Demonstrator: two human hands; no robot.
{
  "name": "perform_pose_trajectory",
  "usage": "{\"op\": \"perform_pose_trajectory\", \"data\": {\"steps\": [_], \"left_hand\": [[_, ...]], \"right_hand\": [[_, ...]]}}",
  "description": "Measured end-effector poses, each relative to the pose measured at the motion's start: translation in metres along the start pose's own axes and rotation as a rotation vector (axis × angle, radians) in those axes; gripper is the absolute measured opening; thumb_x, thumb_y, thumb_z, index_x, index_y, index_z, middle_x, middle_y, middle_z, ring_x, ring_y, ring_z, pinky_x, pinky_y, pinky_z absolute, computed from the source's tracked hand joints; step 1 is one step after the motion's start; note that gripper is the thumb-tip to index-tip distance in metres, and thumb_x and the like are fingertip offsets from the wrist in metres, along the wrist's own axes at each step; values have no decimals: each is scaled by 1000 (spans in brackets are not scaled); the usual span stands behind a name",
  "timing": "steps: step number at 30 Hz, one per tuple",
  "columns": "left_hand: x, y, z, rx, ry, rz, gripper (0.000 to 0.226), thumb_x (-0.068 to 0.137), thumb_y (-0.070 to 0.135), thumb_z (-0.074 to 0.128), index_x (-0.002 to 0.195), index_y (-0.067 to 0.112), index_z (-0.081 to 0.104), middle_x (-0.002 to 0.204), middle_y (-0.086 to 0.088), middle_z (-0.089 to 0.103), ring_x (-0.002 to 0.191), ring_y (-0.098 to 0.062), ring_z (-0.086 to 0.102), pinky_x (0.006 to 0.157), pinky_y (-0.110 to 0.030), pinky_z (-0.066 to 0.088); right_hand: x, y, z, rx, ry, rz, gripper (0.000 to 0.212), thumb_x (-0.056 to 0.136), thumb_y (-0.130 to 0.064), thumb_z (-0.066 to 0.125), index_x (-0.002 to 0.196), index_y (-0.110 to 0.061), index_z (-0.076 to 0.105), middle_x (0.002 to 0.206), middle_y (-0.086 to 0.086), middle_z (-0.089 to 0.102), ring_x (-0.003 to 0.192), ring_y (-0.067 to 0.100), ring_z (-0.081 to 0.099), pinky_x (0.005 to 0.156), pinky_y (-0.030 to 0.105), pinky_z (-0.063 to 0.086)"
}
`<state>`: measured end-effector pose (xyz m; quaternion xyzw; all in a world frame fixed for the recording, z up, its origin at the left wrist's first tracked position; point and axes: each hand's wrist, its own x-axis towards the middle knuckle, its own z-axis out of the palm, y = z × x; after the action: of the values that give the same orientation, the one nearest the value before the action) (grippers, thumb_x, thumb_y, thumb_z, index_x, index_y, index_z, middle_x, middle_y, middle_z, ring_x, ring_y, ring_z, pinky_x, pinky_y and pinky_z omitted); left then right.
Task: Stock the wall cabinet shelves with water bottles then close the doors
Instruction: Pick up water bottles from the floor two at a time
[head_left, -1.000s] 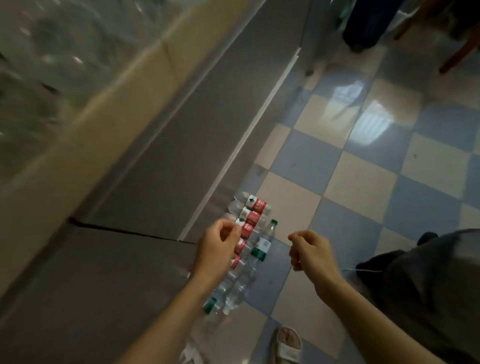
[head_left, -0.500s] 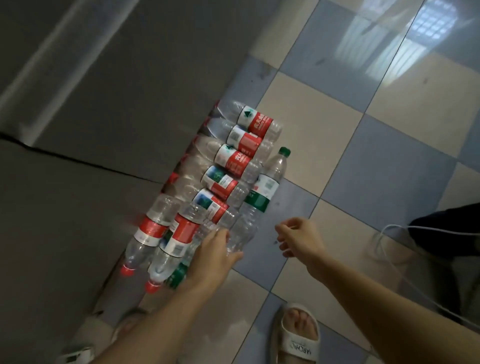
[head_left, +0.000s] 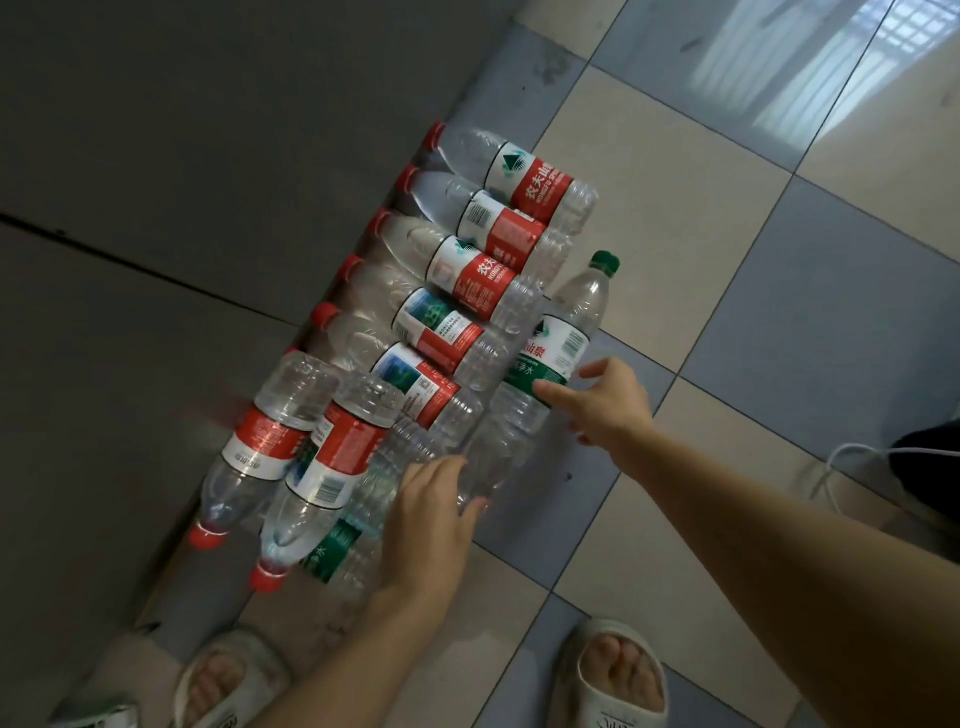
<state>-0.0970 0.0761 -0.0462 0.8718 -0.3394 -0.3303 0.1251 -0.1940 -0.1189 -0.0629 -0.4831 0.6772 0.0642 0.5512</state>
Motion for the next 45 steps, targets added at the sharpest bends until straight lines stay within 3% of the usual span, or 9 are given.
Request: {"op": "perform_pose_trajectory", "data": {"steps": [5,10,17,27,31,35,37,40,45], "left_hand": [[-5,0,-5,4,-32,20,45,87,31,77,129,19,63,121,2,66,108,-8,53,86,-17,40],[-7,2,-1,183,-106,24,72,85,50,75,144,21,45,137,3,60,124,-13,56,95,-23,47],[-10,-4,12,498,-245,-31,73,85,57,72,140,19,40,127,0,64,115,-18,64,86,-28,51],[5,10,-14,-105,-365,-256,60,80,52,78,130,25,58,117,3,58,104,-18,62,90,-39,56],[24,48,-43,-365,-414,-348,24,84,51,75,96,37,60,93,5,69,75,-15,73,63,-32,63],[63,85,-65,-510,-469,-452,37,82,47,79,98,15,69,92,-7,73,71,-17,72,54,-24,57],[83,103,-72,-659,-560,-591,46,80,43,82,109,11,67,102,-15,74,81,-28,75,67,-39,63],[109,128,-78,-788,-676,-736,54,79,36,85,122,15,61,119,-20,68,90,-34,73,64,-45,61],[133,150,-77,-779,-696,-816,51,79,35,85,115,11,59,115,-24,64,79,-31,71,59,-45,62]], "right_hand": [[-9,21,-30,43,13,57,59,84,-28,82,129,-12,47,119,14,62,93,26,68,62,31,55],[-3,20,-35,130,27,29,65,86,-31,80,137,-13,44,114,6,65,94,21,68,66,30,58],[15,19,-24,217,75,62,63,80,-30,85,128,-12,46,113,9,64,98,27,68,85,50,61],[13,8,-48,346,51,148,61,81,-17,84,127,-14,44,112,11,62,97,30,68,74,46,62],[9,-5,-68,382,81,80,66,78,-11,85,124,-19,40,110,6,58,99,27,63,83,49,58],[6,-21,-85,381,88,-46,74,73,1,85,127,-20,39,111,2,56,105,25,59,93,47,52],[8,-29,-90,375,96,-106,79,70,5,84,128,-23,38,116,1,55,111,26,57,96,46,49],[14,-37,-94,347,133,-193,83,69,6,84,128,-28,37,120,0,52,119,26,53,102,49,47],[26,-35,-88,306,207,-314,83,69,-2,88,129,-32,40,119,-5,55,114,21,55,89,32,50]]}}
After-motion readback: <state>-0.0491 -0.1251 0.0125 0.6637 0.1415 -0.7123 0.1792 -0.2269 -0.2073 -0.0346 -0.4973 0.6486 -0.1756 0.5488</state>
